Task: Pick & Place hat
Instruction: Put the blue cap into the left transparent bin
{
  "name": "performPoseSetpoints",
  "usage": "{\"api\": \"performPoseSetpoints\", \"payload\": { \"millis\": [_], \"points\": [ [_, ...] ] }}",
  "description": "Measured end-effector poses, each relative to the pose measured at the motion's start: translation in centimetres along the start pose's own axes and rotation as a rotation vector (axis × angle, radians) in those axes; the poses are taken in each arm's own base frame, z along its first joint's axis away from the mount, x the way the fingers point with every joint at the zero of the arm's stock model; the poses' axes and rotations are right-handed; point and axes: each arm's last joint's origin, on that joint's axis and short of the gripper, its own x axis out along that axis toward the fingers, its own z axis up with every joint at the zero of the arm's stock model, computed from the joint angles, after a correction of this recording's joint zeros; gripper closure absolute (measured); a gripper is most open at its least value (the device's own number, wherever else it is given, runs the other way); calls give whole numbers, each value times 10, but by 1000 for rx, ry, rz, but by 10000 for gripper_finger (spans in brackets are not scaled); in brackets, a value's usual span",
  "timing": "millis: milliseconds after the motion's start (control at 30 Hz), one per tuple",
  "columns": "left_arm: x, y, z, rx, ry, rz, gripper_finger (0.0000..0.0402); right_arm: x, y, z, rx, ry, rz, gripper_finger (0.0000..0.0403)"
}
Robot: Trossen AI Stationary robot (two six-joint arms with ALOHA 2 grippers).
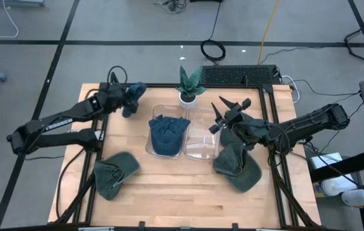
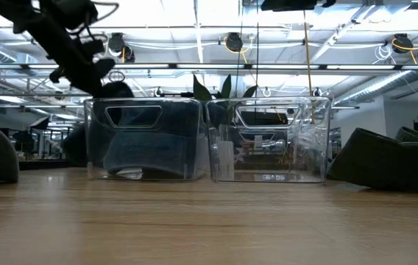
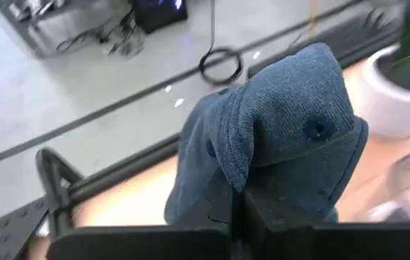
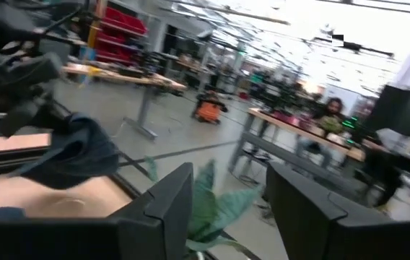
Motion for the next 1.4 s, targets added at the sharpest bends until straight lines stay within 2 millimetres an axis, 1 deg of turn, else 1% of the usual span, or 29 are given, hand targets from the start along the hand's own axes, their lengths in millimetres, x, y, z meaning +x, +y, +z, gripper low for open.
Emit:
{"api": "performPoseSetpoints", "payload": {
  "millis": [233,333,433,633,867,967,1067,1233,1400],
  "points": [
    [-26,-3,9,-52,-156,-88,400,0,4,1,0,-49,121,214],
    [-35,-4,13,-74,-226,-101,400,0,6,0,14,-53,149,214],
    [-42,-7,18,-82,-294,-145,400,2,7,-2,69,-51,191,216],
    [-54,-17,27,-74,-419,-222,400,3,8,-3,90,-56,247,213],
    [-70,-29,31,-58,-521,-165,400,3,8,-2,145,-54,247,202],
    [-78,-34,31,-60,-554,-174,400,3,8,-2,145,-55,249,203],
    [-88,-40,32,-76,-590,-209,400,3,10,-2,149,-70,303,206],
    [-102,-48,35,-116,-658,-224,400,1,13,1,227,-109,441,208],
    [-111,-62,41,-133,-734,-272,400,4,18,-1,285,-117,465,210]
  ]
}}
